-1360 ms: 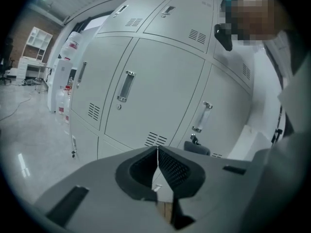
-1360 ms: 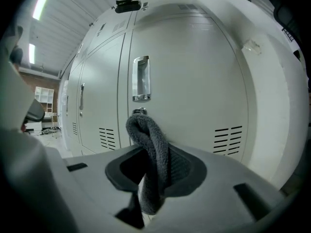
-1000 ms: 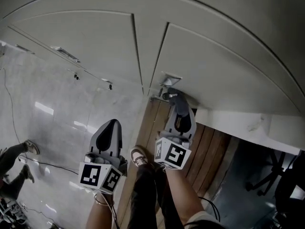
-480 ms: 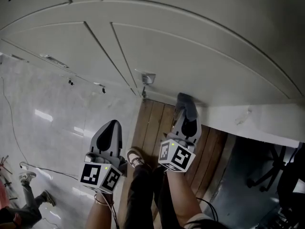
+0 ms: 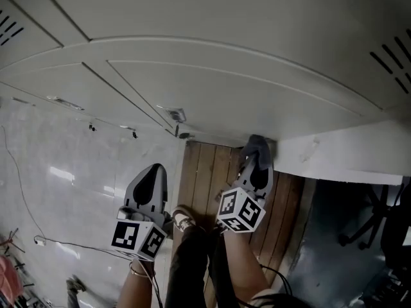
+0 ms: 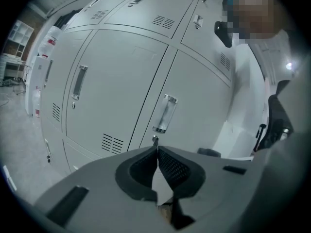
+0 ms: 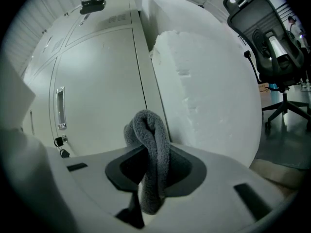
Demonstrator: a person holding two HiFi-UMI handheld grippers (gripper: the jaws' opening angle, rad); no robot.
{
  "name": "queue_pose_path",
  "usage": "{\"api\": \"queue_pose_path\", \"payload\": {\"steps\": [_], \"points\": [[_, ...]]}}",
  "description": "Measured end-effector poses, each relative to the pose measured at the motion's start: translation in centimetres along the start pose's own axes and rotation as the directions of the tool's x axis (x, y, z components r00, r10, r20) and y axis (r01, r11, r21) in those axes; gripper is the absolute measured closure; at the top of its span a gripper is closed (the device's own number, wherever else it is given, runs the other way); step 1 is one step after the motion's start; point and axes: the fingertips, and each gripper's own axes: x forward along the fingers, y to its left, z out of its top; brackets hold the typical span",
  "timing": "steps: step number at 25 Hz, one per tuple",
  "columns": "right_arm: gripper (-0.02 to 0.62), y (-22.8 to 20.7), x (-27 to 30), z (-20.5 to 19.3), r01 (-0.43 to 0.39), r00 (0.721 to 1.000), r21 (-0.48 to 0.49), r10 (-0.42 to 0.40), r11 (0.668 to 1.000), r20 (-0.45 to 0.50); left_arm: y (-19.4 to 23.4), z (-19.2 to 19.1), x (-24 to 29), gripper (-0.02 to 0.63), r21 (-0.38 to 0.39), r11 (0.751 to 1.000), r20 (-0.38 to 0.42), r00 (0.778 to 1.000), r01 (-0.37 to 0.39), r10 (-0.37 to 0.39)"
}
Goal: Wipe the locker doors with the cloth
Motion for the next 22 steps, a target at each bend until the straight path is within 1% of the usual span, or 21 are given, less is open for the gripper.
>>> {"api": "queue_pose_path", "payload": {"steps": [2,5,8,10,12,14,16,17,19,22], "points": [[0.523,0.3,-0.7,0.0,-0.017,1.000,-0.020,0.017,1.000,-0.025,-0.3,0.5,-0.1,0.595,0.001,1.000,0.002,1.000,-0.001,0.001],[0.523,1.4,-2.6,0.7,-0.079,0.995,-0.066,0.075,0.995,-0.067,-0.7,1.8,-0.8,0.595,-0.009,1.000,0.009,1.000,-0.014,0.014],[0.523,3.2,-5.1,2.7,-0.175,0.980,-0.118,0.162,0.978,-0.112,-1.4,3.3,-2.1,0.597,-0.009,1.000,0.029,0.999,-0.015,0.016],[0.523,4.7,-7.2,5.0,-0.252,0.963,-0.156,0.231,0.955,-0.141,-2.4,4.7,-3.6,0.595,-0.008,1.000,0.032,0.999,-0.022,0.022],[0.523,6.2,-9.5,8.5,-0.330,0.940,-0.195,0.302,0.924,-0.158,-3.8,7.0,-5.4,0.595,-0.010,0.999,0.024,0.999,-0.042,0.042],[0.523,7.8,-11.7,13.0,-0.398,0.916,-0.234,0.371,0.887,-0.150,-5.5,9.9,-7.3,0.595,-0.007,0.998,0.025,0.998,-0.061,0.061],[0.523,9.4,-13.2,18.1,-0.450,0.893,-0.264,0.433,0.853,-0.122,-7.2,13.8,-8.7,0.595,0.010,0.998,0.048,0.997,-0.068,0.068],[0.523,10.1,-13.6,20.6,-0.466,0.884,-0.270,0.455,0.843,-0.106,-8.0,15.9,-9.3,0.595,0.023,0.997,0.067,0.995,-0.069,0.067],[0.523,11.2,-14.1,25.1,-0.479,0.875,-0.281,0.477,0.832,-0.078,-9.6,20.3,-10.2,0.595,0.047,0.997,0.110,0.992,-0.067,0.062],[0.523,12.1,-15.2,32.3,-0.482,0.869,-0.289,0.494,0.827,-0.036,-12.3,26.1,-12.3,0.595,0.072,0.995,0.161,0.986,-0.065,0.053]]}}
